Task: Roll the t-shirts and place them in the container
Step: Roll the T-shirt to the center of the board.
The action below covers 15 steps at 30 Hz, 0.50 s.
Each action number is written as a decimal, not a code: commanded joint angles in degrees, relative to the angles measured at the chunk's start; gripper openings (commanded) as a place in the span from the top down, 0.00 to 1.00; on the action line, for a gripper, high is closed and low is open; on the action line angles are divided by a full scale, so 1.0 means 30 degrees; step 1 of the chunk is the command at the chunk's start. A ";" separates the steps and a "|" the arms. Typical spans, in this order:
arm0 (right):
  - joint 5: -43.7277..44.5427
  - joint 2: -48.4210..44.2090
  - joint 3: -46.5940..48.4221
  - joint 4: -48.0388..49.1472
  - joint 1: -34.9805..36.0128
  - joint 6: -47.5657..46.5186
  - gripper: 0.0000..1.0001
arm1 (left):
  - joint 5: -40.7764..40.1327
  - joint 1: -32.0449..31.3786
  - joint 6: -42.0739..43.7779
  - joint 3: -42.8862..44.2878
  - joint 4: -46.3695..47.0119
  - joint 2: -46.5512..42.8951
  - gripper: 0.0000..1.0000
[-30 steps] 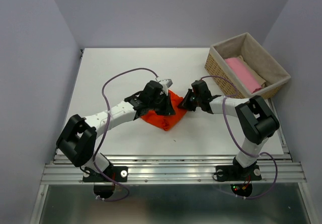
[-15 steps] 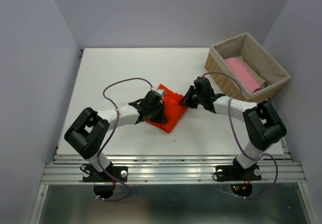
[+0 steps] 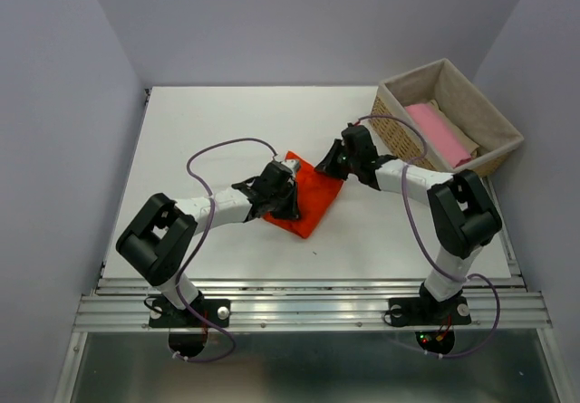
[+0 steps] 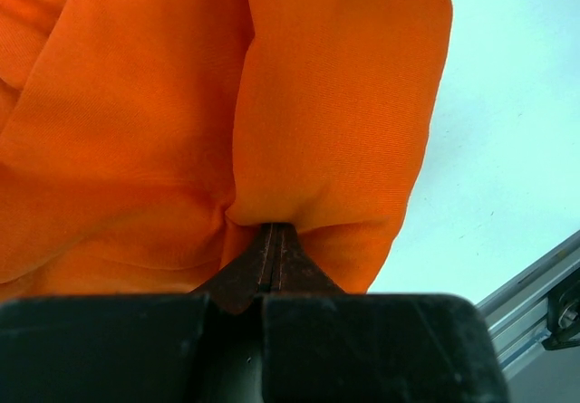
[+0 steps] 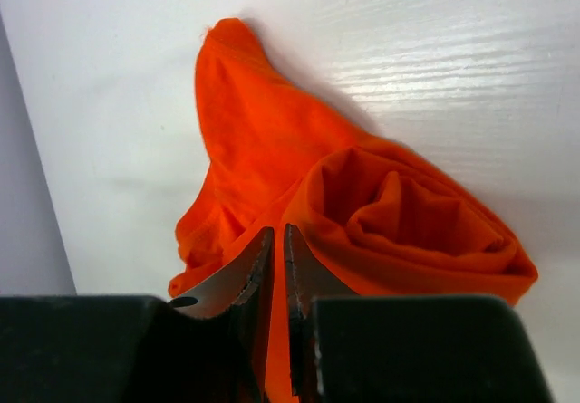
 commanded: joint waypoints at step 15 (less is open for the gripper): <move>0.1858 0.0520 0.0367 -0.0280 0.0141 -0.1242 0.87 | -0.0841 0.0018 0.1329 0.2906 -0.3780 -0.3260 1.00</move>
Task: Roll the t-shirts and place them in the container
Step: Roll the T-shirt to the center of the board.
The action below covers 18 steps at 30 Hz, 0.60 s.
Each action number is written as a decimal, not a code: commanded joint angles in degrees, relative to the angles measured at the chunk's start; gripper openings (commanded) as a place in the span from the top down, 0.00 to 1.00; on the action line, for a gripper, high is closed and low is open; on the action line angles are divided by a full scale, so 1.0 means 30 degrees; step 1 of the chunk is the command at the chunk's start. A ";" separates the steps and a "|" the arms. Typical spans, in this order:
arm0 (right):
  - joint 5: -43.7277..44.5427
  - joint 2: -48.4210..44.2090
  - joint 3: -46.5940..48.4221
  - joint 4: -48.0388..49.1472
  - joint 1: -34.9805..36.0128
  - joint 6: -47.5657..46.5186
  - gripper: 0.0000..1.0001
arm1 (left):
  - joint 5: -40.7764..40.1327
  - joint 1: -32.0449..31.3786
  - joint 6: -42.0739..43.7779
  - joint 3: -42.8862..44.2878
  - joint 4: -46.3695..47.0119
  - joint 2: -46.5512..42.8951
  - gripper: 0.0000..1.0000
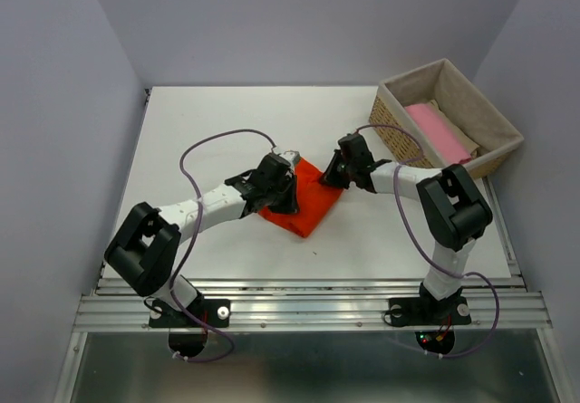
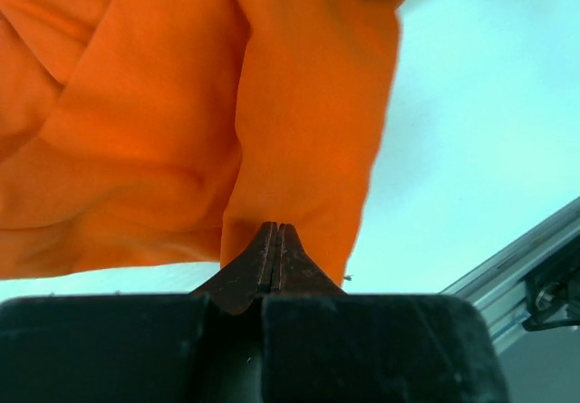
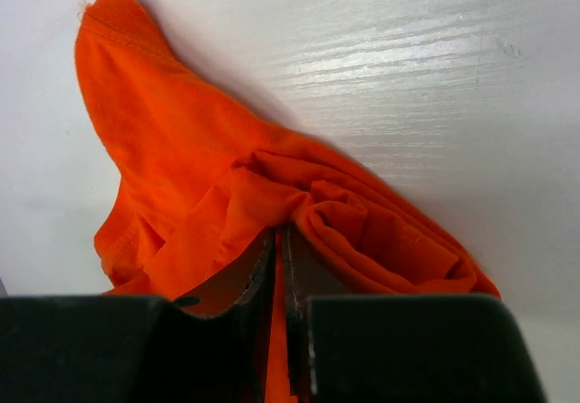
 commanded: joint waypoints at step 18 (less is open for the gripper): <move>0.1594 -0.3019 -0.0555 -0.0991 0.0141 -0.0959 0.84 | -0.2064 -0.0722 -0.1422 0.1634 0.1344 0.1011 1.00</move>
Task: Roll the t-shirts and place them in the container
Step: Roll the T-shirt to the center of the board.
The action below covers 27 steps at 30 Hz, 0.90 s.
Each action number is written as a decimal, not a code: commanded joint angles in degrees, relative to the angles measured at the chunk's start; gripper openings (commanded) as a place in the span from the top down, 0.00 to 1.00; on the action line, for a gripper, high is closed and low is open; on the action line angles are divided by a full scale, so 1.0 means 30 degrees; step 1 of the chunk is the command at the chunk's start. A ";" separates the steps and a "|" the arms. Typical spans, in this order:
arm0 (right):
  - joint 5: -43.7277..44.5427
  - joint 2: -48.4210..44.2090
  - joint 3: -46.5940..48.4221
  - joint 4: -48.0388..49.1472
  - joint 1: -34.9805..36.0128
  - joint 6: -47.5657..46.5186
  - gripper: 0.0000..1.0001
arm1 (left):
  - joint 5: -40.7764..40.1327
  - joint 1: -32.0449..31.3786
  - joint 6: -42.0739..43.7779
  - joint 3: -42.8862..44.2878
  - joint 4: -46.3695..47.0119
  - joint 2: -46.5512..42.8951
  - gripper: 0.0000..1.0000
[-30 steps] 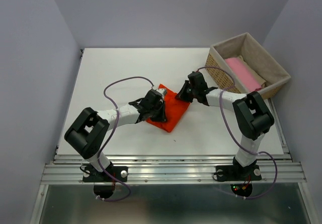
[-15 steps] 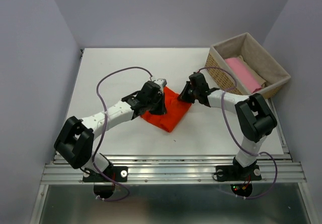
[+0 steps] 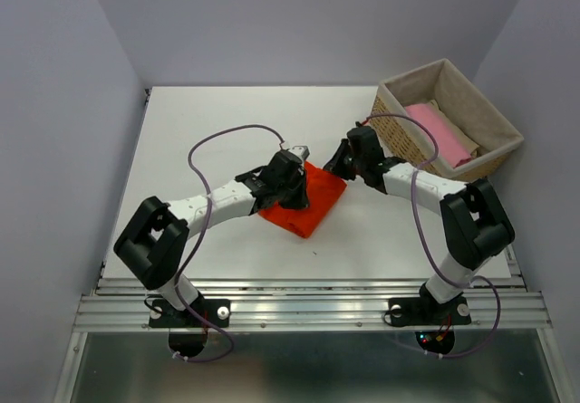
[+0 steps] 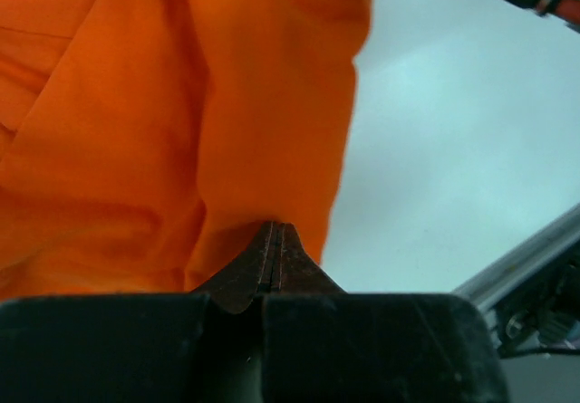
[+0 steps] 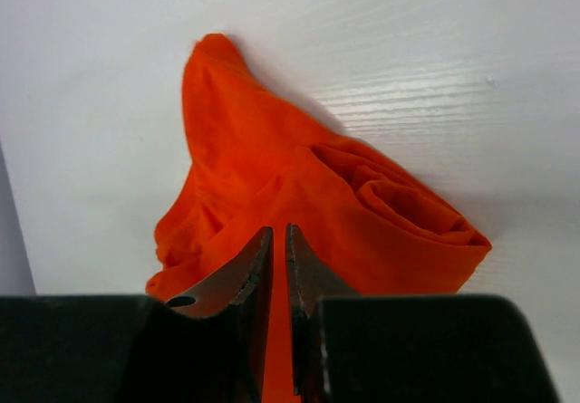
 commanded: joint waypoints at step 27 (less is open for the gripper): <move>0.1067 -0.2858 -0.0760 -0.1771 -0.1409 -0.1250 0.43 | -0.7824 -0.2795 0.2959 0.3179 -0.4106 -0.1710 0.79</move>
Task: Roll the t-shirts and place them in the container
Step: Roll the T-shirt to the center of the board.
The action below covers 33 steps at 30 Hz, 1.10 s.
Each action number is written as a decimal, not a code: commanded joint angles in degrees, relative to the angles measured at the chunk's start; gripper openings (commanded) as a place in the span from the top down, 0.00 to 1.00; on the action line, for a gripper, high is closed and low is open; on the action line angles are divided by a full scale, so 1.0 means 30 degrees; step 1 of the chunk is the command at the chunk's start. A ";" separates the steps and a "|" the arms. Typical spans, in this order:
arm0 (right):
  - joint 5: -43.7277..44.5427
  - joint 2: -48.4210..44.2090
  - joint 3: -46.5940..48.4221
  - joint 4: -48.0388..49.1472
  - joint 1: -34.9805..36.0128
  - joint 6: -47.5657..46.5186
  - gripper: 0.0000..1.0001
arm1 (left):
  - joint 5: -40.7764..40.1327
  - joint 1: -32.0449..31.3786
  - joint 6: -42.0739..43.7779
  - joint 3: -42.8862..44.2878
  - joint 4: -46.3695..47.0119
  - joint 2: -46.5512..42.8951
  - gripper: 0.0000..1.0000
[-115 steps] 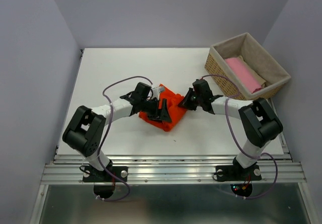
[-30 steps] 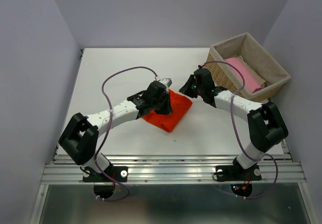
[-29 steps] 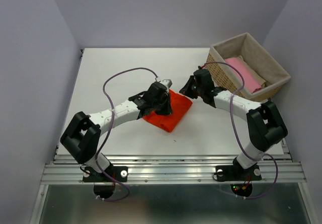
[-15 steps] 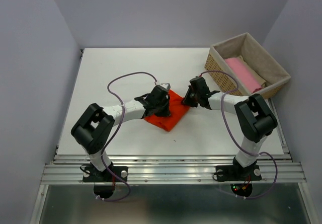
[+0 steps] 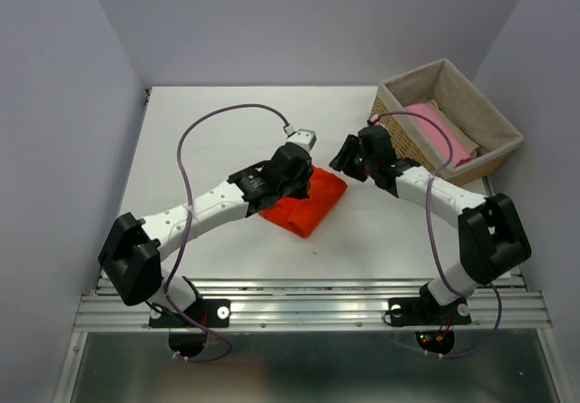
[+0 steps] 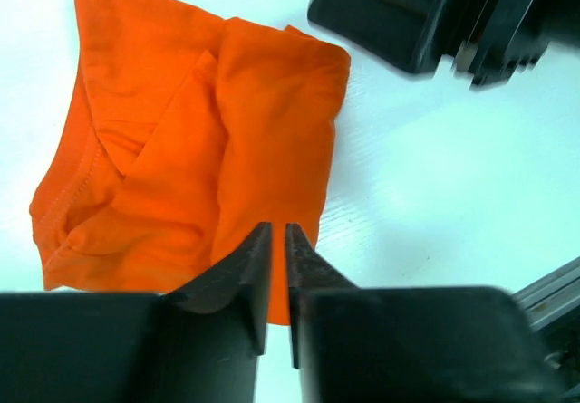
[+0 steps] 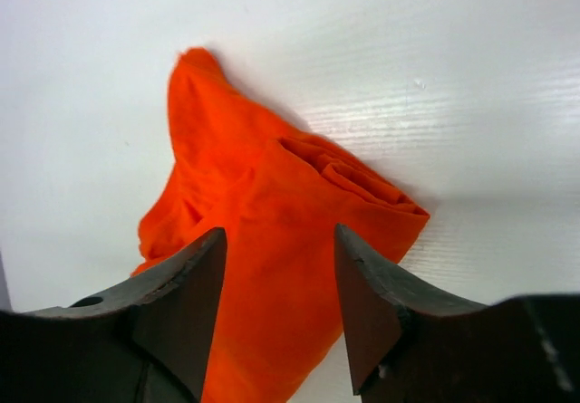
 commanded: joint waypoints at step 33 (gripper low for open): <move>-0.2620 -0.5629 -0.3996 -0.0469 -0.3471 0.0401 0.25 | -0.5585 -0.4806 0.0532 0.1479 -0.2268 0.7599 0.39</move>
